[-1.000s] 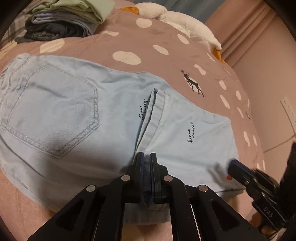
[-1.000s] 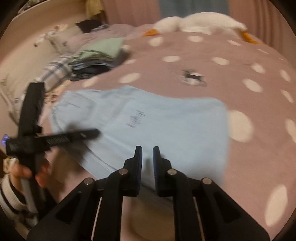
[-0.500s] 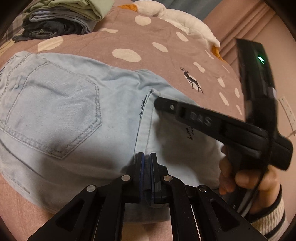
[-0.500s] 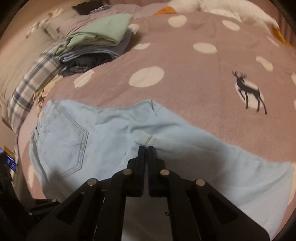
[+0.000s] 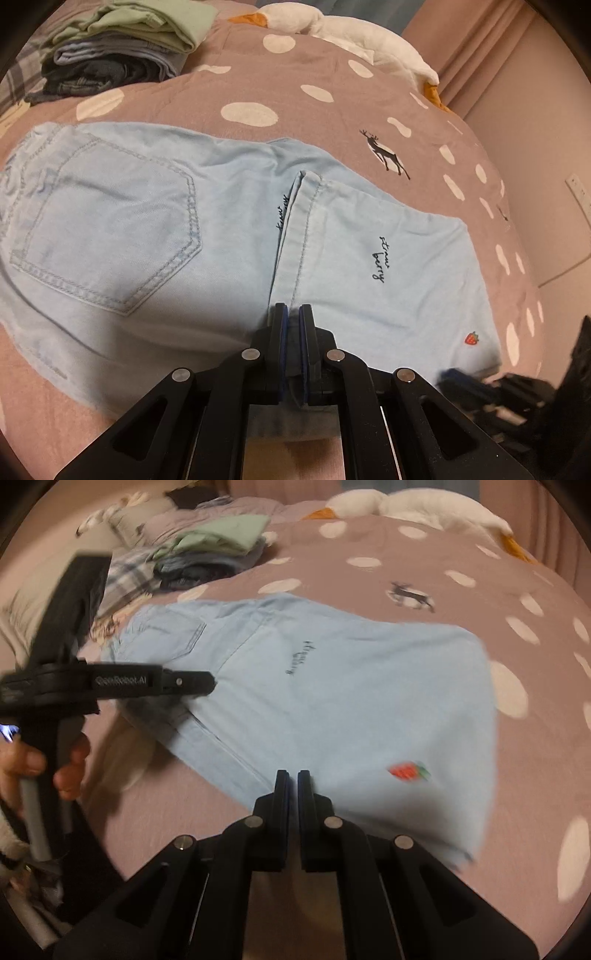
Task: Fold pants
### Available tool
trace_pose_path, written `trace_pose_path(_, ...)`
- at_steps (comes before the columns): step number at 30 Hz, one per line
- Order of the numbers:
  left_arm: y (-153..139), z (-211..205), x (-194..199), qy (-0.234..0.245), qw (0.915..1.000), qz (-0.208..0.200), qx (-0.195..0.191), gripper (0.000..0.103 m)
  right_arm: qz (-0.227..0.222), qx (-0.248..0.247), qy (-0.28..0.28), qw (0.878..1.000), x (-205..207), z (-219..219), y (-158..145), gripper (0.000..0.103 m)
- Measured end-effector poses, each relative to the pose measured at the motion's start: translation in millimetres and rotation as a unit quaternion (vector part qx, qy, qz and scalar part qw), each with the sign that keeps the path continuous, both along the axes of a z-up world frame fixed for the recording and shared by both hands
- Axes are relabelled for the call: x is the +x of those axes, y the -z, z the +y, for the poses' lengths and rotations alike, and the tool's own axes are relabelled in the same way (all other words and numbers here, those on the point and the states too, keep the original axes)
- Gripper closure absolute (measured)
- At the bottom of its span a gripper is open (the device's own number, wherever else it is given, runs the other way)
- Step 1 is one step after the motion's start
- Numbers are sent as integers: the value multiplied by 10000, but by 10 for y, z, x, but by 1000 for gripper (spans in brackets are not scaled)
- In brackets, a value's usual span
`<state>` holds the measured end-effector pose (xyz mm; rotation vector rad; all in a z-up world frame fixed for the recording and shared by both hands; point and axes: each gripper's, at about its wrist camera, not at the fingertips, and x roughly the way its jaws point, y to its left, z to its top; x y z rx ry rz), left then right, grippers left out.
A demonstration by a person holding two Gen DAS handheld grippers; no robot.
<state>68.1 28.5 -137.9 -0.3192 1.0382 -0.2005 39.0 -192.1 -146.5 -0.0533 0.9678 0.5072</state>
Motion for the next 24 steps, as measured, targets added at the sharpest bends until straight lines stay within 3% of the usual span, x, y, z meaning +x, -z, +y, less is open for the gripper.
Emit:
trace_pose_path(3, -42, 4, -51, -36, 10000, 0, 59, 97, -277, 225, 307, 9989, 24, -213, -216, 95)
trace_pose_path(7, -68, 43, -173, -63, 9999, -31, 87, 93, -571, 16, 938, 9939, 165, -454, -305, 91)
trace_pose_path(12, -122, 113, -292, -106, 9998, -94, 115, 80, 28, -432, 1118, 9928, 163, -529, 80, 89)
trace_pose_path(18, -192, 372, -511, -260, 9995, -159, 69, 78, -93, -347, 1125, 9930, 26, -575, -40, 86)
trace_pose_path(20, -223, 548, -607, -441, 9988, -200, -123, 71, -174, -281, 1125, 9931, 0, -563, -116, 78)
trace_pose_path(22, -231, 757, -692, -758, 9965, -189, -305, 52, -255, -152, 1074, 9938, -42, -532, -176, 71)
trace_pose_path(24, -224, 923, -740, -1007, 9935, -169, -498, 51, -334, -71, 983, 9946, -82, -461, -224, 71)
